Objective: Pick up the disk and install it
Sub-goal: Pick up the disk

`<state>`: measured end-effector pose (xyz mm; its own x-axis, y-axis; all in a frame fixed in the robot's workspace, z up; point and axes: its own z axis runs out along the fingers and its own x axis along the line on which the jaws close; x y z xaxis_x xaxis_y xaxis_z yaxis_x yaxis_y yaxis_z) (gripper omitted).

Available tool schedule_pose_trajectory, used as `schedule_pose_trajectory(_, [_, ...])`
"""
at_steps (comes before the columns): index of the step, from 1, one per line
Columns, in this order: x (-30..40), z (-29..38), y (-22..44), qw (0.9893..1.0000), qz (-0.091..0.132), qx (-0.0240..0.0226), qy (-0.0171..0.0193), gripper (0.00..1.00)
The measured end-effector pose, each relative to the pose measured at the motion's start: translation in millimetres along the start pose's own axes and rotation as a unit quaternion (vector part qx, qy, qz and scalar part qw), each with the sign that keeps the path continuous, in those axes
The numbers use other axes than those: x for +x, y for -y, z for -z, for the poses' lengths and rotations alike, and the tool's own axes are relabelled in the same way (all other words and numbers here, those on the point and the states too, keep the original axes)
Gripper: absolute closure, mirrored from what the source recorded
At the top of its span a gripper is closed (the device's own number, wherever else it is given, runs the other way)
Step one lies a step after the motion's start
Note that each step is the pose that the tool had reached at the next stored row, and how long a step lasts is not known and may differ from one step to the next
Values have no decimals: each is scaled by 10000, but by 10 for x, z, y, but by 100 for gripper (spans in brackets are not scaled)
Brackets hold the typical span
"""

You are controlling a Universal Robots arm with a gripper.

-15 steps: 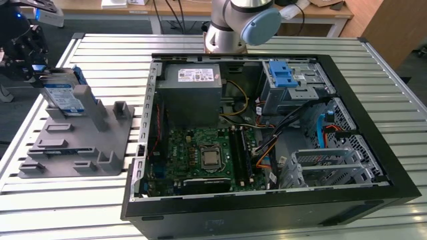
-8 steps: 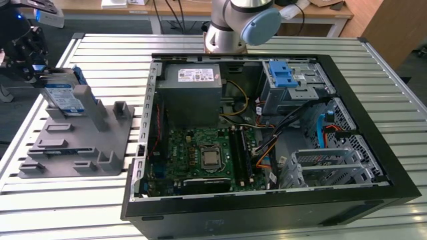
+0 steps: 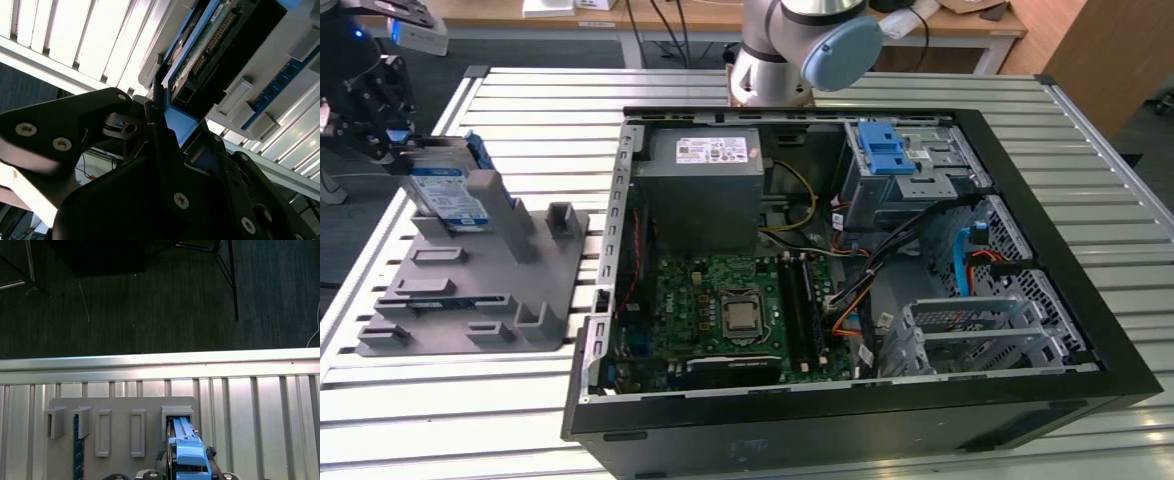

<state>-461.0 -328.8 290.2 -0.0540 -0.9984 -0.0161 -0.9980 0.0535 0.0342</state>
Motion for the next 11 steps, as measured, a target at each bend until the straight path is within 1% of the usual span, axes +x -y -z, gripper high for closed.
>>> schedule_pose_trajectory(4, [1,0,0,10000,12,0,0,63])
schedule_pose_trajectory(8, [8,0,1,9999,126,-2,-4,63])
schedule_pose_trajectory(11, [8,0,0,9999,132,-2,-4,63])
